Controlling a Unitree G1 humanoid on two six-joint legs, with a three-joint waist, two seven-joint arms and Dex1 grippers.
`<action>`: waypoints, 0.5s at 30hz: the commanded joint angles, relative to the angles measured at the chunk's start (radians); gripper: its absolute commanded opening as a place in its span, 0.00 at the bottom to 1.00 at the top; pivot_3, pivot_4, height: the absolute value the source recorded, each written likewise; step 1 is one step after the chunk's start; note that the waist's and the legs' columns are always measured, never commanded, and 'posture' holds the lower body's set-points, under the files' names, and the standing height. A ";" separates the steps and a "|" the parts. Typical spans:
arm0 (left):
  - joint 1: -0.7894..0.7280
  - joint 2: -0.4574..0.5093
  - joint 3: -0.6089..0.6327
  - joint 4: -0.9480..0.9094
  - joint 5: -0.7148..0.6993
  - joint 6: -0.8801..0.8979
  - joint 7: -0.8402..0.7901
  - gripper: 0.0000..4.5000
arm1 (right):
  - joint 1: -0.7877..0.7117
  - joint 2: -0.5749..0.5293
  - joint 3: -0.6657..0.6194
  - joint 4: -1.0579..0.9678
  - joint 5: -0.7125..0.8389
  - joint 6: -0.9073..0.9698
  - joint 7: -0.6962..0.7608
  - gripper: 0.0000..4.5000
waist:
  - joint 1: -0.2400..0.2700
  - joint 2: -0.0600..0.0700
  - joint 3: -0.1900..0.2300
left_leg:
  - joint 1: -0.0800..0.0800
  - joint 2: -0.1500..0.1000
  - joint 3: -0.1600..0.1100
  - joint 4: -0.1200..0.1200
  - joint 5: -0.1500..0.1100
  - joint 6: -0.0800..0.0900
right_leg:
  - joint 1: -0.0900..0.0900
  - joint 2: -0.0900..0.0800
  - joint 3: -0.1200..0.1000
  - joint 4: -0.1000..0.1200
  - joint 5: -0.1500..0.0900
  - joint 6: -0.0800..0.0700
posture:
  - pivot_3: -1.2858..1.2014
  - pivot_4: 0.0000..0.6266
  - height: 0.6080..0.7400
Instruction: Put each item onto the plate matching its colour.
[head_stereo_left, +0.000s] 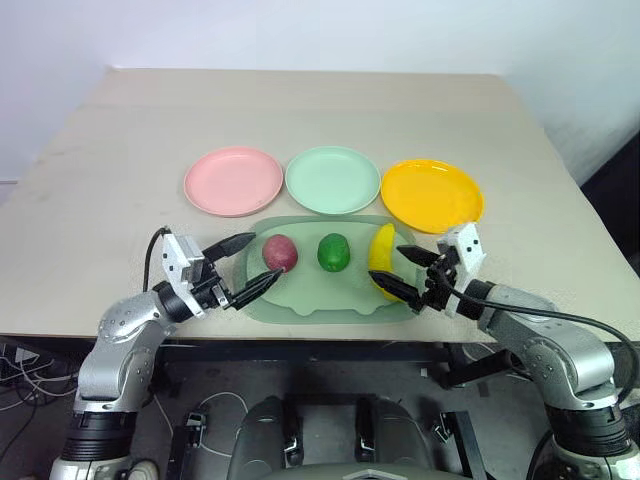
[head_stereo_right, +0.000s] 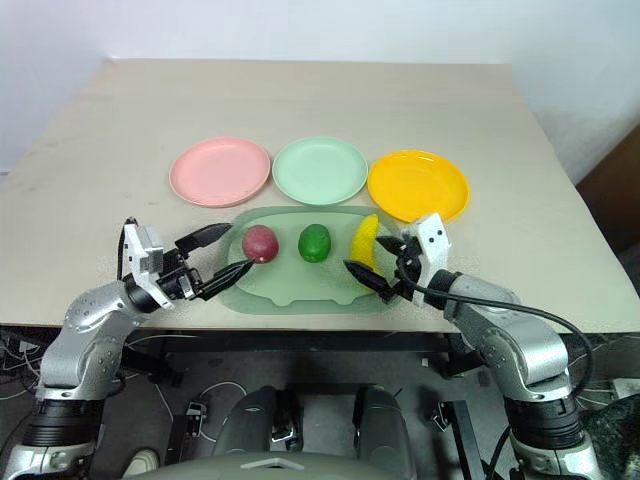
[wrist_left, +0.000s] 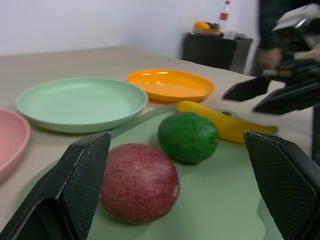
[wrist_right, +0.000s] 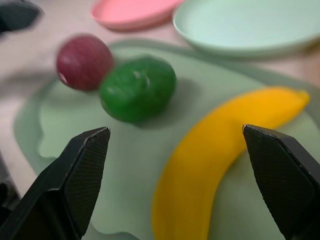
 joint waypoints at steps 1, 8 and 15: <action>-0.016 0.009 -0.004 -0.020 -0.014 -0.005 -0.030 0.99 | -0.020 0.015 0.006 -0.019 -0.017 0.013 -0.037 1.00 | 0.001 0.000 0.000 | 0.000 0.000 0.000 0.000 0.000 0.000 | 0.000 0.000 0.000 0.000 0.000 0.000 | 0.52 0.24 0.66; -0.060 0.010 0.004 0.052 0.001 -0.037 -0.075 0.99 | -0.056 0.029 0.049 -0.004 -0.061 0.116 -0.110 1.00 | 0.000 0.000 0.000 | 0.000 0.000 0.000 0.000 0.000 0.000 | 0.000 0.000 0.000 0.000 0.000 0.000 | 0.52 0.24 0.66; -0.094 0.005 0.004 0.117 0.016 -0.071 -0.103 1.00 | -0.061 0.018 0.038 -0.019 -0.067 0.167 -0.122 0.72 | -0.001 0.000 0.000 | -0.001 0.000 0.000 -0.001 0.000 0.000 | -0.001 0.000 0.000 -0.001 0.000 0.000 | 0.52 0.24 0.66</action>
